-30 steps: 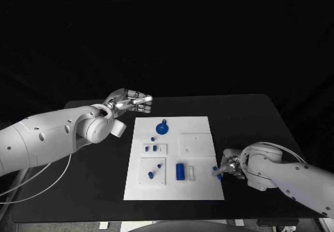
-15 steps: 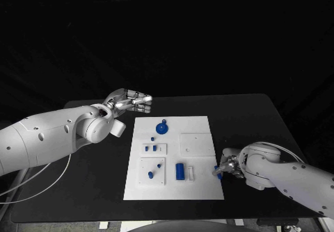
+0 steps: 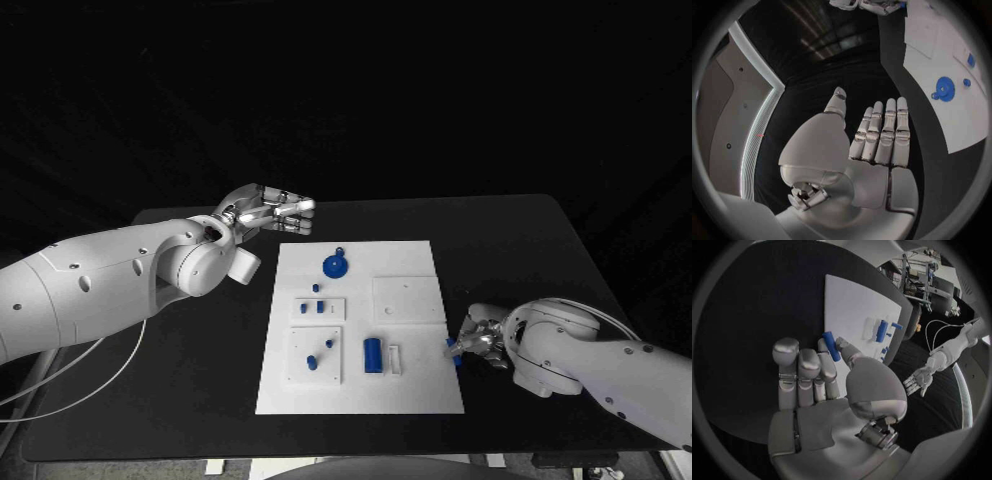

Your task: Assemble the parts on the task board

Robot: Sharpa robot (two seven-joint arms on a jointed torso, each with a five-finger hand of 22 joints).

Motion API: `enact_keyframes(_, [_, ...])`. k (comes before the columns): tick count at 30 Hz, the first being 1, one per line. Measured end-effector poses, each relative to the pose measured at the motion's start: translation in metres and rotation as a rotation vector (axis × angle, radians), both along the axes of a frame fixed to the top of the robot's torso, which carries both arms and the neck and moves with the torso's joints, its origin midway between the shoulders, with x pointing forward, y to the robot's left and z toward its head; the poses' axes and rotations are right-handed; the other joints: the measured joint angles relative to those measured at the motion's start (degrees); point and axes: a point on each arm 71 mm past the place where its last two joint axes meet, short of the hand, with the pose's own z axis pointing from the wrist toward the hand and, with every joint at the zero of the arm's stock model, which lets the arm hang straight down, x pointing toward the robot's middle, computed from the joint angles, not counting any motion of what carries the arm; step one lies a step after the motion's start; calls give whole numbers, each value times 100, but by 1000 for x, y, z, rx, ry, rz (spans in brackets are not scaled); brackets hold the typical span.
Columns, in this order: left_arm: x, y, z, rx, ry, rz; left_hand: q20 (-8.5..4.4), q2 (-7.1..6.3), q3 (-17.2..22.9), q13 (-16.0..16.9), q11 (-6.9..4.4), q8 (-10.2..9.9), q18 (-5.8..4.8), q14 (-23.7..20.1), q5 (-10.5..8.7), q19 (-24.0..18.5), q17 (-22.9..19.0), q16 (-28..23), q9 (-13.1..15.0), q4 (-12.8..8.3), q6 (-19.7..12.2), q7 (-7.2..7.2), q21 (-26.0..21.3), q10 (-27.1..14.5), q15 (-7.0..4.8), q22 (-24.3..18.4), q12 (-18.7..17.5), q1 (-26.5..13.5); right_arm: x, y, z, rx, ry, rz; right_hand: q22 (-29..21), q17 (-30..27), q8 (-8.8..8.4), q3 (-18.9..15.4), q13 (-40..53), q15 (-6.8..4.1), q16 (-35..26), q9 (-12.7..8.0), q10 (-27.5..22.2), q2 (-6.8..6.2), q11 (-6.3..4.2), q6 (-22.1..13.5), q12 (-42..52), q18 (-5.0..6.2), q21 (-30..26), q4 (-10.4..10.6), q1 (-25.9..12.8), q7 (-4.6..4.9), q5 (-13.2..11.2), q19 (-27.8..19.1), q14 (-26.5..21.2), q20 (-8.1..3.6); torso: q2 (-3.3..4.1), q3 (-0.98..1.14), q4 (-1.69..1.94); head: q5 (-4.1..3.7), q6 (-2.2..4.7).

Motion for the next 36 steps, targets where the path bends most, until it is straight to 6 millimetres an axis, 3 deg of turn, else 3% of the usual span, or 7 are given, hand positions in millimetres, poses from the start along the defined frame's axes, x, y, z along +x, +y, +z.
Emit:
enact_keyframes(6, [0,0,0,1,2,0,0,23,0,0,0,0,0,0,0,0,0,0,0,0,-16,-16,0,0,0,0,0,-23,3,-1,14,49,-42,-25,0,0,16,15,0,8,0,58,27,0,-12,29,0,-1,7,13,0,-29,-156,0,9,0,-1,-1,0,7,6])
enact_keyframes(16, [0,0,0,2,4,-1,0,23,0,0,0,0,0,0,0,0,0,0,0,0,-15,-15,0,0,0,0,0,-23,3,18,32,152,-57,-28,0,-14,16,20,0,9,0,80,29,2,-13,48,0,-2,7,8,2,-48,-134,0,9,0,1,-4,7,13,20])
enact_keyframes(24, [0,-3,0,1,4,-5,0,23,0,0,0,0,0,0,0,0,0,0,0,-1,-15,-15,0,0,0,0,0,-23,0,47,31,233,-7,-9,-1,-26,16,-19,0,9,0,80,38,2,-22,48,-21,-3,7,-32,2,-48,-134,0,9,0,3,-8,10,35,9])
enact_keyframes(36, [0,-6,-1,-1,5,-11,0,23,0,0,1,0,0,0,0,0,0,0,0,0,-35,6,0,-41,0,0,0,-23,-3,68,15,239,65,7,-1,-42,10,-52,0,10,-6,77,41,3,-21,83,-20,-3,-28,-65,3,-84,-136,0,8,0,4,-12,13,75,-3])
